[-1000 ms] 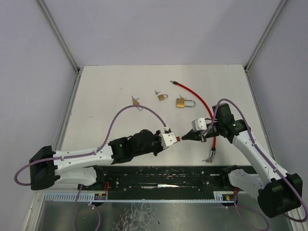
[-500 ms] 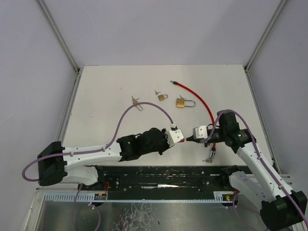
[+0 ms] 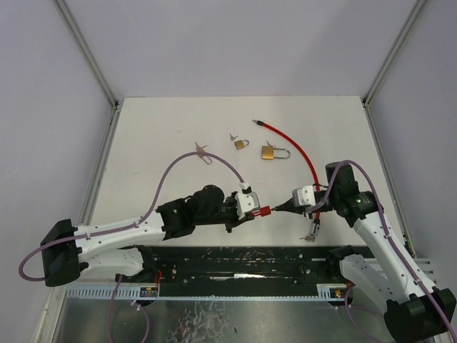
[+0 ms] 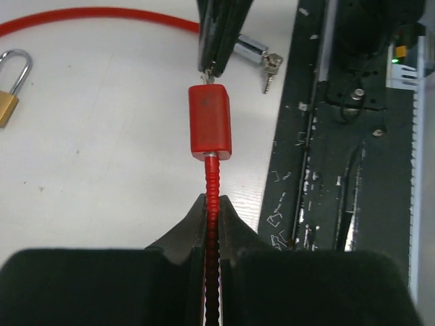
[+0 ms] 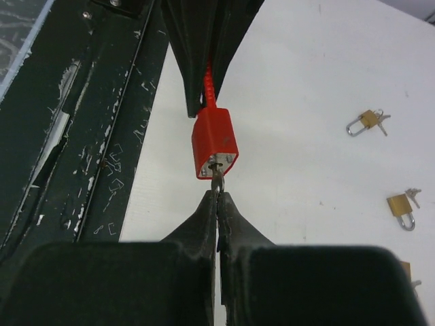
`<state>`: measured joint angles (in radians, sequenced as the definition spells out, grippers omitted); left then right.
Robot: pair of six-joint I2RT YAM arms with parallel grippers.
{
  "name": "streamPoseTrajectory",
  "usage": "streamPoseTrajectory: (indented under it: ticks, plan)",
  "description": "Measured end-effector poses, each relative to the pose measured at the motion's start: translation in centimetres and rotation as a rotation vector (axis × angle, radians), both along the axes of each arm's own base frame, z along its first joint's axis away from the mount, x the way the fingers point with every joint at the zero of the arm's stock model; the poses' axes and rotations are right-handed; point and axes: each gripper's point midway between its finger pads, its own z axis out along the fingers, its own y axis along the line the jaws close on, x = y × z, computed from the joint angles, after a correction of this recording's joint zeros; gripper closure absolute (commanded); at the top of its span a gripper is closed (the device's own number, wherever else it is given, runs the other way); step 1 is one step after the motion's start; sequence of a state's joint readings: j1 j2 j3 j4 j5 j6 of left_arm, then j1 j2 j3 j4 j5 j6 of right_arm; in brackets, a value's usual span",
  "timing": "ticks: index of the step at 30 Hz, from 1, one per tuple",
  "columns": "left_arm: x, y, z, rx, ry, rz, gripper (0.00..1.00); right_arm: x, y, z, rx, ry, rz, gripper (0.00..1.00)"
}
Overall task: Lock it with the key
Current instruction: Lock the lock.
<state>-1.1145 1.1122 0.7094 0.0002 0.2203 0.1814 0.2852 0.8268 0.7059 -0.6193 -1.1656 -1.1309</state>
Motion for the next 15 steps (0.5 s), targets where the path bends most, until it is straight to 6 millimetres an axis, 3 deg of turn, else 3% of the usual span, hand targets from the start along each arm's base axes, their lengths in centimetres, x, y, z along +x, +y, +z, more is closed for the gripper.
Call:
streamPoseTrajectory:
  ticks: [5,7,15]
  plan:
    - [3.7,-0.1,-1.8,0.125,-0.051,0.224,1.0,1.2,-1.0,-1.5,-0.06,0.0,-0.069,1.0]
    - [4.2,-0.3,-2.5,0.152,-0.062,0.257,1.0,1.6,-1.4,-1.8,-0.079,-0.018,-0.092,1.0]
    - [0.5,0.3,-1.8,0.068,0.044,0.031,1.0,0.0,-0.5,-1.8,-0.044,-0.092,-0.001,1.0]
